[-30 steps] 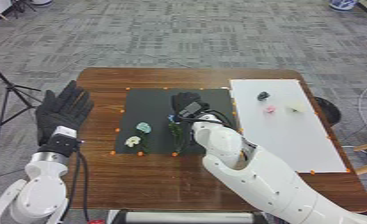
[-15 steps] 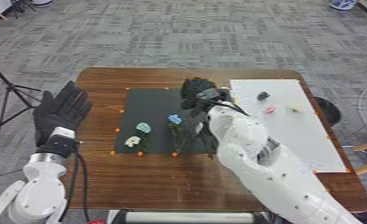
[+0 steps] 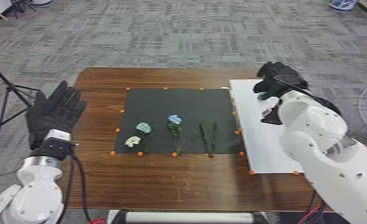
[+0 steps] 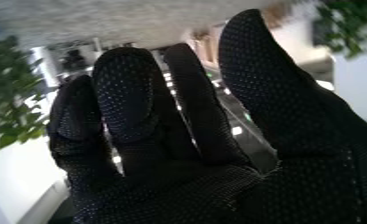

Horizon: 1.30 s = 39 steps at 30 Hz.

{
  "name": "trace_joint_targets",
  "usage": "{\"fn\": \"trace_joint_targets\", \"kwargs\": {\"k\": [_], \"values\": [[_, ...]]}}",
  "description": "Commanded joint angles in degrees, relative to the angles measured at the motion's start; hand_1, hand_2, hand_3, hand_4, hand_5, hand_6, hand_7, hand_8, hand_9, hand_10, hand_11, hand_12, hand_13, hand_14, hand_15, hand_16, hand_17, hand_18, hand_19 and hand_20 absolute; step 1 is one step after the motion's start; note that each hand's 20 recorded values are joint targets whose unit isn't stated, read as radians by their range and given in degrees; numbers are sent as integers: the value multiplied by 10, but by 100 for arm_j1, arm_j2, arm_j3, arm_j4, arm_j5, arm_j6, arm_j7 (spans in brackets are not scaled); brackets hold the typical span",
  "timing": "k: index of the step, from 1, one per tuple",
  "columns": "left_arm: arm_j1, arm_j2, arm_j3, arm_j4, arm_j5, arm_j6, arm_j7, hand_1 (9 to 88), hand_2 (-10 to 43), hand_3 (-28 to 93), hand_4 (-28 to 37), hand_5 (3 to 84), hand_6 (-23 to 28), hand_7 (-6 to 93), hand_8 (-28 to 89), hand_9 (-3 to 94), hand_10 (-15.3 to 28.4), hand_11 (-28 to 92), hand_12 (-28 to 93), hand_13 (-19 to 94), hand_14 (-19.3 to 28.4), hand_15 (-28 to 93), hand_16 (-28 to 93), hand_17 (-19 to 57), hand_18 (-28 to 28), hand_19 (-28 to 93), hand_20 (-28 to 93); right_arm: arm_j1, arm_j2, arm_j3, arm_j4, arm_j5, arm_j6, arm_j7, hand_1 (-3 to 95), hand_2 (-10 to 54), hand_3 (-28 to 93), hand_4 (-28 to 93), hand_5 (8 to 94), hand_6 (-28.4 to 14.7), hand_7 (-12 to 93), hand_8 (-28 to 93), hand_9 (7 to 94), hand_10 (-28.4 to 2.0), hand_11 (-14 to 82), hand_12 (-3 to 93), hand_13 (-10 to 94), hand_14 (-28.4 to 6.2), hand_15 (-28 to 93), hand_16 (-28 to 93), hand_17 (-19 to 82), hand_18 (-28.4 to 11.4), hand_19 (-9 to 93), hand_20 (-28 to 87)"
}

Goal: Arrange flowers

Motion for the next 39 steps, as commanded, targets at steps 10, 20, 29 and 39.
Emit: {"fn": "trace_joint_targets", "kwargs": {"k": [10,20,29,39], "values": [[83,-31,-12,-72,-75,246,216,235,191,692,-283,401,66,115,-91,290,120,166,82,213,101,191,-46,-48,106,228,112,-187,87,-96,682,-339,-140,-29,472,-95,811,-280,520,-61,109,-102,463,-150,127,117,617,-118,718,335,352,-254,855,390],[120,-25,-40,-115,-119,394,238,237,192,693,-283,398,65,116,-92,280,117,166,81,212,101,194,-49,-49,106,230,112,-8,-21,-338,1195,-471,-440,-51,499,-95,801,-282,526,-56,115,-104,462,-146,131,110,620,-109,712,357,358,-252,859,387],[114,-37,-18,-119,-125,332,213,238,192,694,-283,395,64,119,-93,273,115,170,79,209,99,191,-48,-49,105,229,111,44,-67,-435,1551,-529,-435,-6,546,-95,777,-282,556,-35,143,-116,523,-134,152,116,628,-88,690,384,366,-244,858,386],[104,-31,-43,-128,-259,400,205,238,192,696,-283,397,67,120,-93,274,118,175,80,210,107,204,-47,-50,105,232,112,-124,-28,-503,1614,-711,44,34,618,-95,725,-283,671,0,215,-72,722,-95,130,301,667,-63,647,435,386,-232,853,409]]}}
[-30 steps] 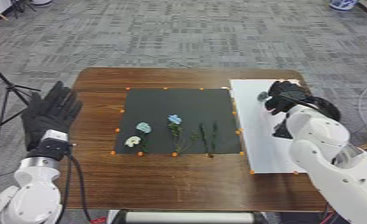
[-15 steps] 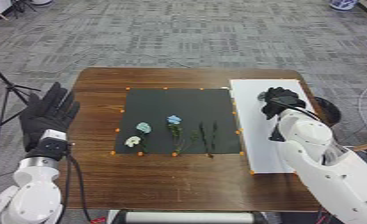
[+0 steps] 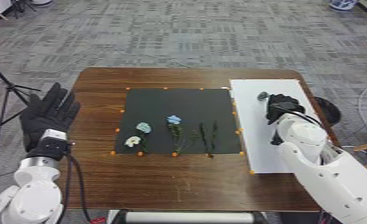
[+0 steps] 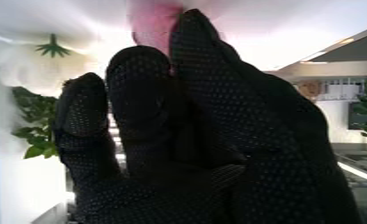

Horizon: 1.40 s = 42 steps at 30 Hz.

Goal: Arrange flowers

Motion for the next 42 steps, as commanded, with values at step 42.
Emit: {"fn": "trace_joint_targets", "kwargs": {"k": [42], "values": [[-93,-66,93,48,13,-62,-105,235,192,696,-283,397,68,118,-93,284,123,175,81,214,111,214,-48,-52,106,234,112,940,-1480,-1853,-223,-597,1099,-1242,623,-95,745,-283,718,4,396,41,793,-87,236,529,689,-74,666,486,400,-234,863,433]]}}
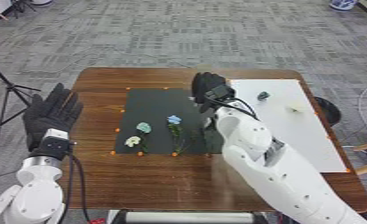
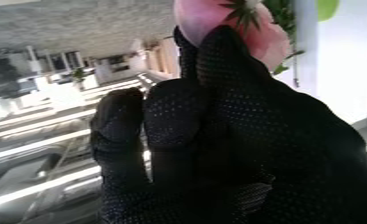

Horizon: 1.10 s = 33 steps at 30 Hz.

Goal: Arrange flowers

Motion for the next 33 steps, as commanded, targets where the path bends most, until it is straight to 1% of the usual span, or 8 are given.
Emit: {"fn": "trace_joint_targets", "kwargs": {"k": [1,5,12,18,22,27,30,33], "values": [[-26,-34,24,28,47,-60,-49,235,191,696,-283,397,67,118,-93,284,122,175,81,214,111,214,-48,-52,106,235,112,5,-148,-283,327,-305,-92,-206,623,-95,744,-283,719,5,396,40,793,-87,236,528,688,-74,666,486,401,-234,863,433],[-52,-45,30,52,106,-172,-122,236,192,695,-283,396,67,117,-92,283,122,174,80,214,111,214,-48,-53,107,236,112,-3,-86,-370,401,-402,-129,-193,623,-95,743,-283,719,4,395,41,793,-87,236,529,688,-75,667,486,402,-234,863,433],[16,-44,-33,23,126,-167,-122,237,193,692,-283,395,66,114,-92,284,123,176,81,213,111,211,-48,-51,105,232,110,-81,19,-395,404,-382,-112,-122,621,-95,744,-283,714,5,396,39,790,-87,237,531,688,-75,668,488,401,-235,863,432],[-1,-45,-44,52,177,-287,-180,240,191,691,-283,395,67,114,-91,281,123,172,80,208,113,206,-47,-50,105,230,108,-165,58,-441,379,-434,-81,-108,617,-95,743,-283,713,4,398,35,787,-85,241,533,687,-74,668,488,401,-235,862,431],[31,-75,-54,69,220,-448,-281,240,190,689,-283,395,66,113,-91,286,121,171,81,209,112,204,-46,-50,105,229,108,-241,91,-464,342,-469,-103,-149,608,-95,740,-283,711,2,397,35,786,-86,242,533,687,-77,669,486,402,-235,863,430],[3,-72,-41,92,184,-415,-266,241,189,687,-283,397,67,113,-90,296,123,170,82,213,112,203,-45,-50,105,228,108,-317,94,-495,313,-508,-72,-165,601,-95,740,-283,711,-1,394,34,782,-87,245,533,684,-80,674,481,402,-236,863,430],[-10,-73,-36,96,244,-427,-293,243,182,692,-283,398,66,113,-90,299,124,171,83,215,111,204,-45,-50,105,227,108,-340,72,-450,274,-378,-154,-124,598,-95,741,-283,706,-2,392,34,777,-89,244,530,682,-80,675,480,401,-237,864,429],[-7,-76,-42,94,220,-401,-271,254,169,691,-283,400,66,116,-90,302,123,175,84,216,111,205,-45,-49,105,227,108,-325,81,-468,247,-300,-61,-97,595,-95,738,-283,705,-4,386,32,776,-91,240,521,680,-82,675,479,399,-238,864,429]]}}
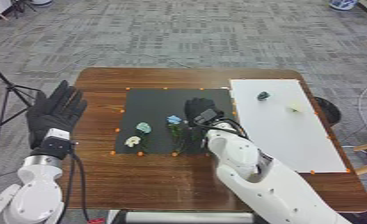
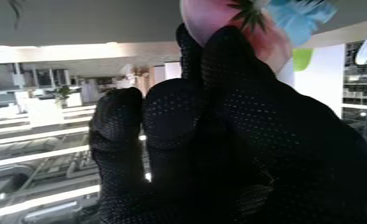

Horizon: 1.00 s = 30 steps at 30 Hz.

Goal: Arrange flowers

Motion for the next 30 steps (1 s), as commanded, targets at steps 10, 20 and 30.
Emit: {"fn": "trace_joint_targets", "kwargs": {"k": [10,20,30], "values": [[21,-25,38,0,-48,104,89,319,98,696,-282,402,67,123,-91,303,123,180,86,218,112,215,-45,-49,105,231,109,-37,58,42,-171,126,9,9,581,-95,739,-283,699,-10,337,6,775,-92,169,450,670,-84,672,472,391,-239,862,426],[91,-15,-19,-38,-44,161,162,361,41,697,-276,400,67,136,-97,301,121,191,85,213,109,218,-51,-45,102,231,108,-53,111,94,-278,127,-130,-16,558,-95,762,-283,686,-10,307,3,734,-102,138,357,659,-79,662,466,383,-238,855,420],[92,-15,-24,-30,-124,147,179,350,50,697,-278,398,69,137,-99,298,121,193,83,210,111,215,-49,-46,102,230,108,-71,130,169,-404,203,-148,-49,544,-95,779,-283,676,-10,294,1,667,-131,210,207,653,-74,651,458,381,-237,850,417]]}}
